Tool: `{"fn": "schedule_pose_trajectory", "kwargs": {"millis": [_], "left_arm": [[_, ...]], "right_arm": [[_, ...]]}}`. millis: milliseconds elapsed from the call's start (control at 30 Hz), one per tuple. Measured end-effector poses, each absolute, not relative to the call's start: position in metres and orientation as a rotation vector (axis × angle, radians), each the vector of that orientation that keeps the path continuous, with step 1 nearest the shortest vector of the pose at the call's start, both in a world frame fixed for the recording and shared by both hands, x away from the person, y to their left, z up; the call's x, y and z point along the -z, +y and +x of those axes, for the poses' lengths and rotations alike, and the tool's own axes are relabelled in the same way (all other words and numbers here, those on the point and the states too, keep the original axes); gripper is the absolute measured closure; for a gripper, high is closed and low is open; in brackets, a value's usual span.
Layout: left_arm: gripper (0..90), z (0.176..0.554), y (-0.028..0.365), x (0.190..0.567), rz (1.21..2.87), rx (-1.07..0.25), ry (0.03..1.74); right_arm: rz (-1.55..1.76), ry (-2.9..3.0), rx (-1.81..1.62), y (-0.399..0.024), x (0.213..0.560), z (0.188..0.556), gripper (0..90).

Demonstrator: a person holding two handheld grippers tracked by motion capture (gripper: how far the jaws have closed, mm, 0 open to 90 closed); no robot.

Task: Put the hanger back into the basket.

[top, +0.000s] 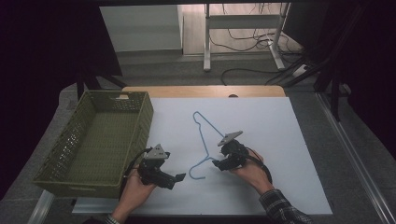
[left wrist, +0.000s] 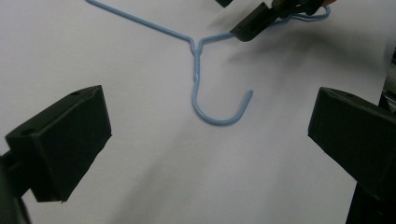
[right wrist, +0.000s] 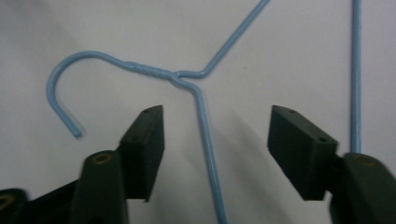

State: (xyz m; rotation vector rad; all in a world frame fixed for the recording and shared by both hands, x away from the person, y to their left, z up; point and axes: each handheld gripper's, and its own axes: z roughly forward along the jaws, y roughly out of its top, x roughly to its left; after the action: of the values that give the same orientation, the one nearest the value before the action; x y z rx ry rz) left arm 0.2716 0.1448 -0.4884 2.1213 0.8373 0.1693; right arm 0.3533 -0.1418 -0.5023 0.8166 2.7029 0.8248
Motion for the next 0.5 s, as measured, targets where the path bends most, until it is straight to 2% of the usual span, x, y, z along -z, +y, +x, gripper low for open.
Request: {"fn": "schedule_pose_trajectory", "kwargs": {"millis": [167, 333, 433, 500], "left_arm": [[0.0, 0.2716, 0.1445, 0.4894, 2.130, -0.172, 0.834], [0.0, 0.2714, 0.1434, 0.4895, 2.132, -0.172, 0.834], [0.0, 0.2713, 0.1419, 0.4903, 2.140, -0.171, 0.839], [0.1, 0.2711, 0.1404, 0.4904, 2.146, -0.169, 0.839]], "right_arm": [[0.798, 2.742, -0.788, -0.1387, 0.5094, 0.3586, 60.8], [0.784, 2.763, -0.783, -0.1385, 0.5118, 0.3603, 72.9], [0.776, 2.781, -0.797, -0.1389, 0.5122, 0.3603, 84.4], [0.777, 2.781, -0.803, -0.1387, 0.5126, 0.3594, 85.4]]}}
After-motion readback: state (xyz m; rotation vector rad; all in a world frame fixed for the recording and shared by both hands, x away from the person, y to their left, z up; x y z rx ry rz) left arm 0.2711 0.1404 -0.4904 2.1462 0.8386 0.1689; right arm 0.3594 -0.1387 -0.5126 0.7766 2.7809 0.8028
